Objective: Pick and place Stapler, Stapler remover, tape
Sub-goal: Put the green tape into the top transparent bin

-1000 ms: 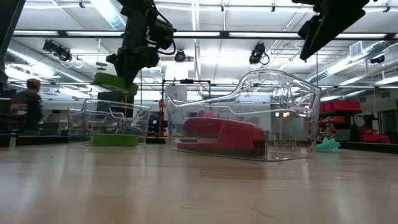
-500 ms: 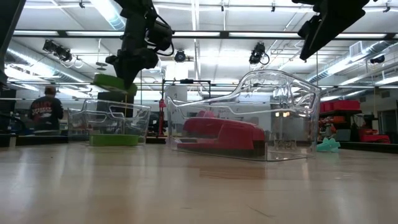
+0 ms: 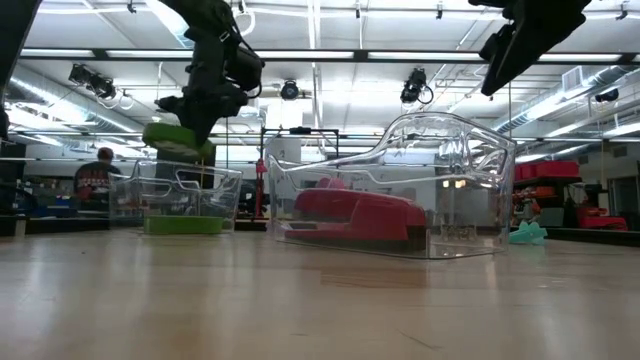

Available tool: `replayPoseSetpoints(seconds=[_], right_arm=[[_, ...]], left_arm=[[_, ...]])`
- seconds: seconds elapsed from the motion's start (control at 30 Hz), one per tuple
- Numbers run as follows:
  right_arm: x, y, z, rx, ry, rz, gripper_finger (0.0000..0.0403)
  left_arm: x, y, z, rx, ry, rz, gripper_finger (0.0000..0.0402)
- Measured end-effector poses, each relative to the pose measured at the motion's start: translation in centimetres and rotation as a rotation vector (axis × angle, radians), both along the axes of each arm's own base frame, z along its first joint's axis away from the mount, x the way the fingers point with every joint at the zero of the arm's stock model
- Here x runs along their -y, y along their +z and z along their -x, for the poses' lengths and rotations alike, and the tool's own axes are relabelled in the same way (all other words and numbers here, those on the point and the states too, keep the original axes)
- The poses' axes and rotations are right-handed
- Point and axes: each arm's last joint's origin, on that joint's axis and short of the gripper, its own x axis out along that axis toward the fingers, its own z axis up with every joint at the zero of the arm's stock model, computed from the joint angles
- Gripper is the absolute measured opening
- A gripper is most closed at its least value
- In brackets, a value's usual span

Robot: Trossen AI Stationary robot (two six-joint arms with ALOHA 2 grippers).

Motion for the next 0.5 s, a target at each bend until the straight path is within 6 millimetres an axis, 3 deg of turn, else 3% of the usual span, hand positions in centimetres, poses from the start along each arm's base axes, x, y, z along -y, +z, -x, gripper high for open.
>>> replayPoseSetpoints(seconds=[0.33,0.5], right_arm=[[0.0,0.0,0.0,0.000,-0.002,-0.002,0.0181],[0.0,0.0,0.0,0.002,-0.002,-0.002,0.0181]], left_arm=[[1.6,0.0,-1.3,0.003,-0.030,0.021,0.0113],[2.6,-1.5,-1.6,-0.060,-0.066,0.020,0.0113]])
